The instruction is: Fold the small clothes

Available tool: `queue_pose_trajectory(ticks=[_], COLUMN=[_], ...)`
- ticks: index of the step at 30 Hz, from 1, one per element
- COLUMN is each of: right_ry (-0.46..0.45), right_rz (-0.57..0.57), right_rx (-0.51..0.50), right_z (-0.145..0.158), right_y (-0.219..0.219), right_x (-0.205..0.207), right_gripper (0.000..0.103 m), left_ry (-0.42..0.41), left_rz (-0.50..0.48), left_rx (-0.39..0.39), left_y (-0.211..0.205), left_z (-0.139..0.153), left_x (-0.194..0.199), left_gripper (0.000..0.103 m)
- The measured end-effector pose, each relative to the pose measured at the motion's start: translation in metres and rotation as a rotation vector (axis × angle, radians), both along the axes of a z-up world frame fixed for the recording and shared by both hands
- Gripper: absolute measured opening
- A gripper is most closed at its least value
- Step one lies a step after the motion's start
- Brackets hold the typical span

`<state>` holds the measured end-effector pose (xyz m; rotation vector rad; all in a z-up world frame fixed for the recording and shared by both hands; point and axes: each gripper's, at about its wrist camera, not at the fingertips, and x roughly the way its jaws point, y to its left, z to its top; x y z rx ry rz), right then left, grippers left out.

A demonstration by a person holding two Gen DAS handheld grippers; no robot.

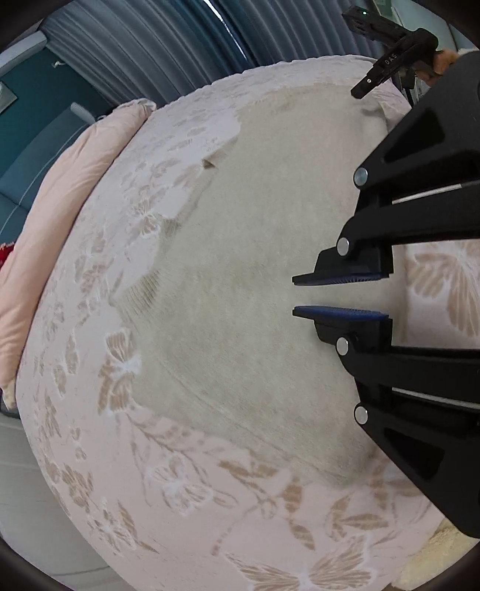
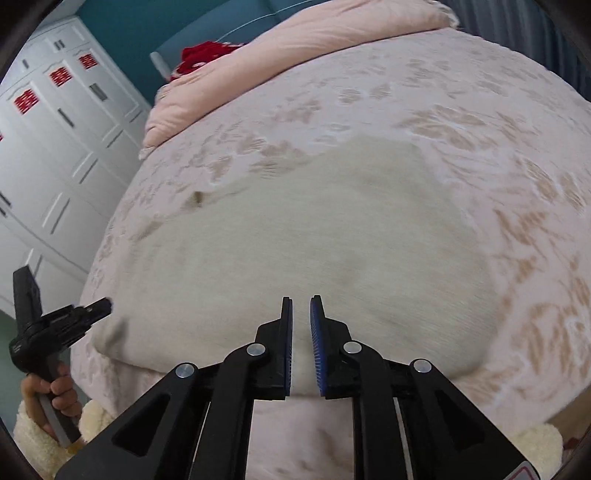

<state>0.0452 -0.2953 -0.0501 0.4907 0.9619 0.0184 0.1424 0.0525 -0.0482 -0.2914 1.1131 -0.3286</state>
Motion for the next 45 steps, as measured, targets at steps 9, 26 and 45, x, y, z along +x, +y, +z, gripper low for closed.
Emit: queue_pose_trajectory(ticks=[9, 26, 45], right_ry=[0.11, 0.116, 0.092], right_rz=[0.286, -0.027, -0.103], right_rx=[-0.046, -0.267, -0.204], right_z=[-0.055, -0.033, -0.043], right_y=[0.1, -0.084, -0.11], right_x=[0.14, 0.136, 0.139], right_gripper=[0.0, 0.009, 0.015], left_ry=[0.057, 0.041, 0.052], left_rz=[-0.099, 0.133, 0.041], left_rx=[0.126, 0.116, 0.03], left_y=[-0.072, 0.003, -0.014], left_z=[-0.049, -0.044, -0.029], left_x=[0.063, 0.147, 0.176], left_gripper=[0.038, 0.036, 0.071])
